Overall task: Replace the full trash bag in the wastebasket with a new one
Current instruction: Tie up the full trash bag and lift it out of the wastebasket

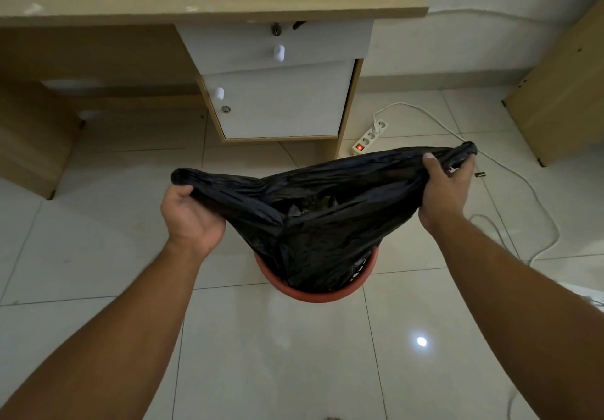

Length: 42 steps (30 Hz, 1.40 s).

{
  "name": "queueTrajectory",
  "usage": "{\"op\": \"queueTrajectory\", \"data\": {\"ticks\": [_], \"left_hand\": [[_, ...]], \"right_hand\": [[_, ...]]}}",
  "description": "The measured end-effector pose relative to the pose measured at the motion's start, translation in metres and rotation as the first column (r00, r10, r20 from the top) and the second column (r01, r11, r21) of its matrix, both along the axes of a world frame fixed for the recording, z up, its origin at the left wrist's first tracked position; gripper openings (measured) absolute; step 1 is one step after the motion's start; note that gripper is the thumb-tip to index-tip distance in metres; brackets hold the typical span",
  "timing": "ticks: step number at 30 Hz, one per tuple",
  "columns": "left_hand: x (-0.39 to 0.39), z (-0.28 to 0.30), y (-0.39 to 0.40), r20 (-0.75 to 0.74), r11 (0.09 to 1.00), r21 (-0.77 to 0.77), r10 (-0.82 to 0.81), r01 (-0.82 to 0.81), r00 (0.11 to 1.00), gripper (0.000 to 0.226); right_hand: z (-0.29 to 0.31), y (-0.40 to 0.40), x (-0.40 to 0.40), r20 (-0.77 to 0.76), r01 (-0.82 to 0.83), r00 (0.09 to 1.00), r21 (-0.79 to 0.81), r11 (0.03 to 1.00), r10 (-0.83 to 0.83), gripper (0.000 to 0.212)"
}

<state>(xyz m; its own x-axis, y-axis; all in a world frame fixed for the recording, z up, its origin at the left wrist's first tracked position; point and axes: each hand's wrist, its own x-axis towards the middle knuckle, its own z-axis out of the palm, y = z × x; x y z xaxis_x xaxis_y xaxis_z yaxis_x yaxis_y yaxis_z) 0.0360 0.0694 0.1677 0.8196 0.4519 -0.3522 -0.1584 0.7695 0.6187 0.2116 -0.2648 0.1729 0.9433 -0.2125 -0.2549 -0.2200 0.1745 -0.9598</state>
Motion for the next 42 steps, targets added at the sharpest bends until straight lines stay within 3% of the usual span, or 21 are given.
{"op": "queueTrajectory", "data": {"ticks": [3,6,8,10,12,14,15,18,20,22,24,25,28,30,32,34,37,40,42], "left_hand": [[-0.003,-0.008,-0.001,-0.134,0.98,0.183,-0.06,0.084,0.989,0.044],[-0.004,-0.013,-0.002,-0.274,0.939,0.32,-0.036,0.127,0.961,0.032],[-0.006,-0.015,0.0,-0.281,0.945,0.313,0.001,0.091,0.96,0.02],[-0.005,-0.016,-0.002,-0.253,0.961,0.27,0.02,0.051,0.967,0.026],[-0.003,-0.014,-0.005,-0.193,0.975,0.216,-0.006,0.048,0.981,0.038],[-0.006,-0.014,-0.006,-0.102,0.989,0.147,0.002,0.013,0.995,0.038],[-0.01,-0.016,-0.006,-0.063,0.993,0.114,0.02,-0.013,0.998,0.042],[-0.026,-0.033,-0.002,-0.084,0.99,0.142,0.021,-0.009,0.996,0.071],[-0.032,-0.046,-0.003,-0.174,0.959,0.252,-0.089,0.132,0.981,0.104],[-0.029,-0.051,-0.011,-0.244,0.845,0.44,-0.212,0.303,0.946,0.119],[-0.016,-0.049,-0.017,-0.298,0.73,0.568,-0.248,0.381,0.922,0.103],[-0.009,-0.046,-0.019,-0.318,0.725,0.571,-0.236,0.384,0.918,0.092],[0.007,-0.042,-0.027,-0.349,0.766,0.553,-0.146,0.329,0.926,0.052],[0.014,-0.038,-0.032,-0.317,0.872,0.431,-0.093,0.231,0.944,0.031],[0.021,-0.032,-0.041,-0.228,0.975,0.175,-0.098,0.14,0.969,0.033],[0.028,-0.028,-0.054,-0.199,0.994,0.034,-0.096,0.104,0.975,0.049],[0.035,-0.023,-0.073,-0.243,0.998,-0.056,-0.003,-0.011,0.97,0.057],[0.033,-0.024,-0.08,-0.17,0.995,-0.096,0.0,-0.017,0.985,0.041],[0.028,-0.026,-0.08,-0.13,0.995,-0.055,-0.088,0.081,0.988,0.018]], "right_hand": [[-0.005,-0.004,0.005,0.045,0.175,0.984,-0.158,0.972,-0.17,0.052],[-0.007,-0.011,0.003,0.042,0.229,0.973,-0.124,0.966,-0.225,0.05],[-0.008,-0.013,-0.003,0.032,0.137,0.99,0.051,0.989,-0.139,0.067],[-0.007,-0.016,-0.007,0.026,0.039,0.999,0.152,0.988,-0.043,0.086],[-0.007,-0.018,-0.01,0.028,-0.033,0.999,0.169,0.985,0.028,0.081],[-0.011,-0.023,-0.017,-0.007,0.011,1.0,0.19,0.982,-0.01,0.065],[-0.016,-0.029,-0.024,-0.054,0.058,0.997,0.221,0.974,-0.047,0.067],[-0.042,-0.048,-0.048,-0.234,0.054,0.972,0.243,0.969,0.005,0.087],[-0.054,-0.049,-0.053,-0.259,-0.092,0.953,0.25,0.964,0.158,0.086],[-0.052,-0.038,-0.046,-0.219,-0.215,0.932,0.3,0.929,0.287,0.09],[-0.044,-0.024,-0.033,-0.174,-0.288,0.917,0.334,0.897,0.359,0.09],[-0.04,-0.018,-0.027,-0.155,-0.319,0.909,0.341,0.884,0.388,0.087],[-0.033,-0.008,-0.014,-0.158,-0.348,0.892,0.358,0.867,0.423,0.074],[-0.036,-0.005,-0.012,-0.2,-0.286,0.91,0.332,0.899,0.363,0.06],[-0.043,0.001,-0.015,-0.242,-0.153,0.942,0.309,0.939,0.234,0.05],[-0.05,0.01,-0.024,-0.275,-0.03,0.952,0.35,0.936,0.133,0.046],[-0.06,0.023,-0.045,-0.351,0.069,0.934,0.365,0.929,0.069,0.045],[-0.068,0.03,-0.063,-0.427,0.093,0.902,0.339,0.936,0.065,0.039],[-0.068,0.031,-0.071,-0.411,0.045,0.898,0.44,0.897,0.157,0.043]]}}
